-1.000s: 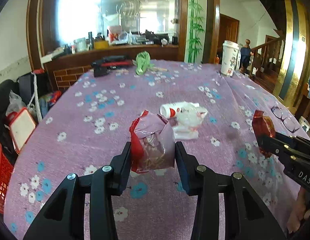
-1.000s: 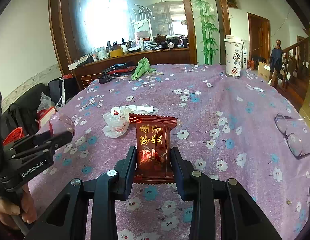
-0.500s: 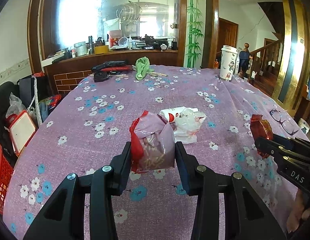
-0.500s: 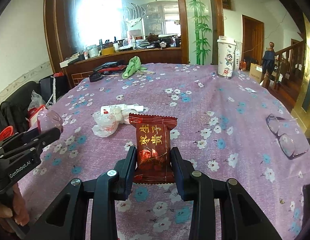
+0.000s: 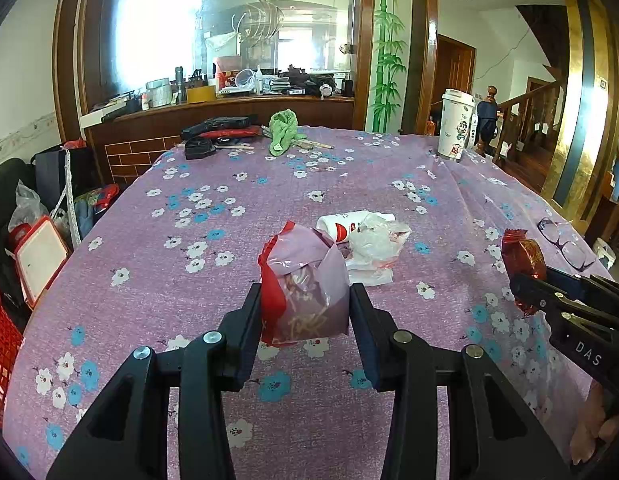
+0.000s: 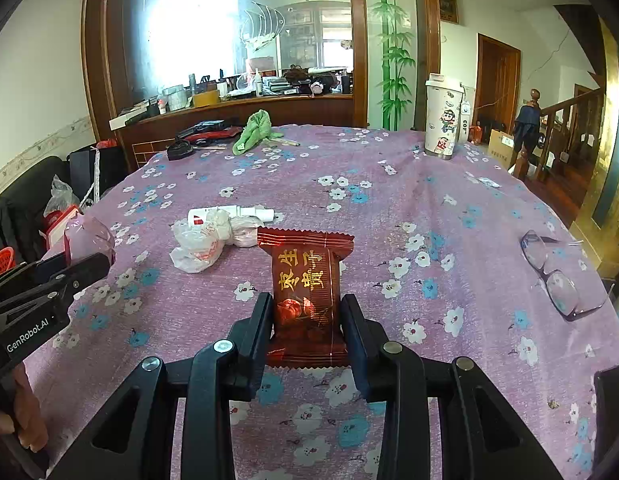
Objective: Collect trash
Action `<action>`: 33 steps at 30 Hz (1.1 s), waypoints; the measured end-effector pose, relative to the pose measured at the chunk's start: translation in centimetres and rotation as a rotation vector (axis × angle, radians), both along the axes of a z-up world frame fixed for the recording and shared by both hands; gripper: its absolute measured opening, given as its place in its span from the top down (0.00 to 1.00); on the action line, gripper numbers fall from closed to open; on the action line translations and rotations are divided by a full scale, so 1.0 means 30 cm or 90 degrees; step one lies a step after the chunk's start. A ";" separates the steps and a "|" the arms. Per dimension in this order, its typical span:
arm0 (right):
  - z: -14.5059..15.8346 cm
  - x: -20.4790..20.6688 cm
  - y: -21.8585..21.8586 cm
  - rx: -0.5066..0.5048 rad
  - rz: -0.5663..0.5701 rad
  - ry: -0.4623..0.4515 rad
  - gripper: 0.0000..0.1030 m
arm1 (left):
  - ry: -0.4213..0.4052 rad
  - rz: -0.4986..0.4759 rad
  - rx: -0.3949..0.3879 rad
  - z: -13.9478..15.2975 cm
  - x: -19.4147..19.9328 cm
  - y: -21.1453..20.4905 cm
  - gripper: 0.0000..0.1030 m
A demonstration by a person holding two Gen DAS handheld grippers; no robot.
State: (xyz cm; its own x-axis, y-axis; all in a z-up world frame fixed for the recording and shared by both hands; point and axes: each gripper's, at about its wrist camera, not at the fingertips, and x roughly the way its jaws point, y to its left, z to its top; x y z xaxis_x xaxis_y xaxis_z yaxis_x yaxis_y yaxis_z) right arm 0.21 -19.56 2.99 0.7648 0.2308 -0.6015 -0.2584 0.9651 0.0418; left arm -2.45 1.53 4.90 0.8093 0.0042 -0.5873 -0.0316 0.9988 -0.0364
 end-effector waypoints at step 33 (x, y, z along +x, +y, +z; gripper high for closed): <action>-0.006 0.011 -0.003 -0.031 -0.043 -0.003 0.64 | -0.003 0.008 0.012 -0.001 0.008 -0.014 0.61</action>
State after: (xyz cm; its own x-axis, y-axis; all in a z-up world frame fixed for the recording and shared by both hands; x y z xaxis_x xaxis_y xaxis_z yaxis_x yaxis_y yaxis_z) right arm 0.55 -19.66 2.81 0.7808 0.1486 -0.6068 -0.1923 0.9813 -0.0072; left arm -2.19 1.12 4.88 0.8124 0.0249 -0.5826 -0.0438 0.9989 -0.0184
